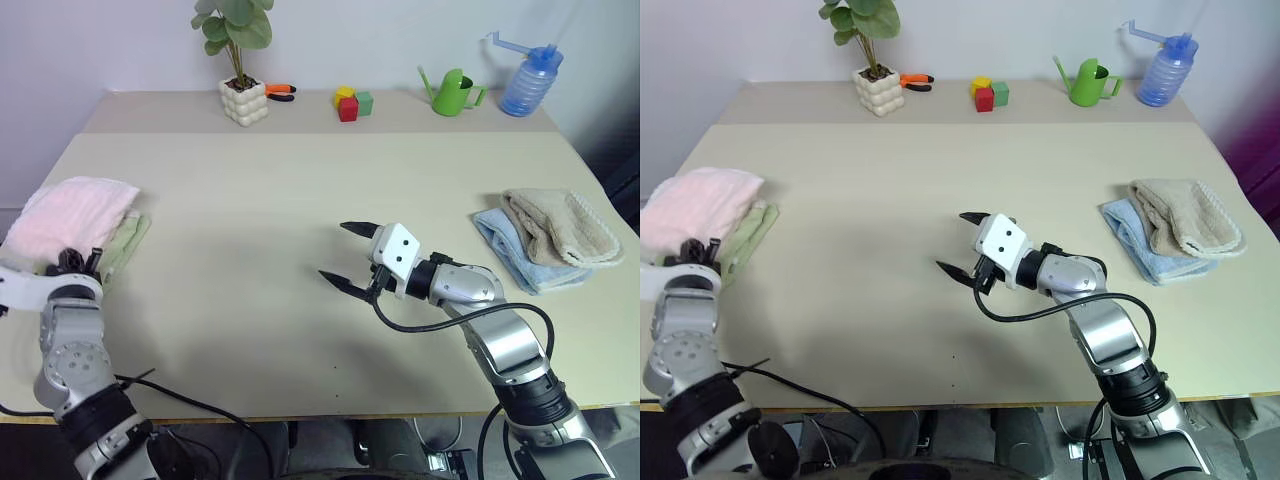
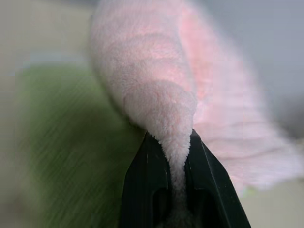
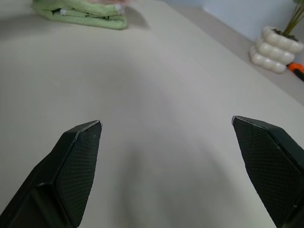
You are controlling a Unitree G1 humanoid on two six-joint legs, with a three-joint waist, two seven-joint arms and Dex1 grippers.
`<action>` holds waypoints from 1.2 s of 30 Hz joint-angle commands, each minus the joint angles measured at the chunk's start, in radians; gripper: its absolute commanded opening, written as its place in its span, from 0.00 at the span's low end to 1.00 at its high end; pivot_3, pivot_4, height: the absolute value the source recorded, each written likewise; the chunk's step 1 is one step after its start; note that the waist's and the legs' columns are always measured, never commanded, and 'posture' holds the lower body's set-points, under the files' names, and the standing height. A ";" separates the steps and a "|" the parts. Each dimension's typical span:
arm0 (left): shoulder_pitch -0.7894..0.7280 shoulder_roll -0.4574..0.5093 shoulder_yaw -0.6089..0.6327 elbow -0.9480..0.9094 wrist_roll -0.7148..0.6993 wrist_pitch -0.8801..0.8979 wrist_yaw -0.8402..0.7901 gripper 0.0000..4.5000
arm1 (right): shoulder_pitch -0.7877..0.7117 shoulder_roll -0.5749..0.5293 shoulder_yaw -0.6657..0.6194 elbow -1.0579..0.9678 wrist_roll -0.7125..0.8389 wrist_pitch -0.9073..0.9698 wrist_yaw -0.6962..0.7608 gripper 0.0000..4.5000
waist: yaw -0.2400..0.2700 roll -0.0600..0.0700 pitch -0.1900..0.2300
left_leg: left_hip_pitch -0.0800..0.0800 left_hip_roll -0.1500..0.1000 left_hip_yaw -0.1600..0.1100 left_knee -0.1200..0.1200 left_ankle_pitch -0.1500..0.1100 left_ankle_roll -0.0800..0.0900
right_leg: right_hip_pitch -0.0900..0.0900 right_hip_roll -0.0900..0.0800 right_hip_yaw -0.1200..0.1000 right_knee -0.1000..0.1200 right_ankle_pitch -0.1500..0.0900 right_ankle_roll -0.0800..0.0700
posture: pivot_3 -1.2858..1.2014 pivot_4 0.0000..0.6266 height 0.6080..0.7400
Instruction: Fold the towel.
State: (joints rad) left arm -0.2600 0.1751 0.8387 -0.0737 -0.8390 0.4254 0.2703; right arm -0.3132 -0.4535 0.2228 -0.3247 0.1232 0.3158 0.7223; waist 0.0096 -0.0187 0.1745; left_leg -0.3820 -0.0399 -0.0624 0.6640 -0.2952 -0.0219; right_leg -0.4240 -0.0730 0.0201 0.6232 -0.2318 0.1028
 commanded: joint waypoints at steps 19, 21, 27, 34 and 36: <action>0.316 0.346 -0.328 -0.411 0.209 -0.060 -0.278 0.99 | -0.092 0.000 -0.092 0.228 0.022 -0.102 0.015 1.00 | 0.004 0.003 -0.001 | 0.000 -0.001 0.000 0.000 0.000 0.000 | 0.004 0.001 -0.001 -0.004 -0.002 -0.006 | 0.52 0.24 0.92; 0.318 0.357 -0.419 -0.448 0.250 -0.051 -0.317 0.99 | -0.095 -0.012 -0.113 0.254 0.020 -0.118 0.013 1.00 | -0.002 0.004 -0.001 | 0.002 -0.001 0.002 0.000 -0.001 0.002 | 0.004 0.000 0.001 -0.006 -0.001 -0.006 | 0.52 0.24 0.92; 0.322 0.396 -0.707 -0.462 0.480 -0.066 -0.410 0.99 | -0.095 -0.044 -0.191 0.340 0.029 -0.152 0.005 1.00 | -0.022 0.006 0.000 | 0.001 0.001 0.003 -0.003 -0.001 0.002 | 0.001 0.002 0.002 -0.004 0.001 -0.003 | 0.52 0.24 0.92; 0.325 0.305 -0.751 -0.485 0.564 -0.049 -0.383 0.99 | -0.106 -0.067 -0.209 0.401 0.031 -0.190 0.044 1.00 | -0.022 0.006 0.000 | 0.001 0.002 0.003 -0.003 -0.001 0.002 | 0.000 0.002 0.002 -0.003 0.001 -0.002 | 0.52 0.24 0.92; 0.340 0.281 -0.756 -0.491 0.594 -0.048 -0.372 0.99 | -0.115 -0.068 -0.207 0.421 0.034 -0.199 0.058 1.00 | -0.021 0.006 0.000 | 0.000 0.002 0.003 -0.002 -0.001 0.002 | 0.000 0.001 0.002 -0.003 0.001 -0.002 | 0.52 0.24 0.92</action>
State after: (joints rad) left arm 0.0771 0.4607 0.0870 -0.5198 -0.2758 0.3843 -0.1148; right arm -0.4029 -0.5143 0.0339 0.1021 0.1414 0.1429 0.7683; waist -0.0113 -0.0128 0.1744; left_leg -0.3818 -0.0381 -0.0598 0.6618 -0.2961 -0.0198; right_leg -0.4242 -0.0716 0.0218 0.6202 -0.2306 0.1007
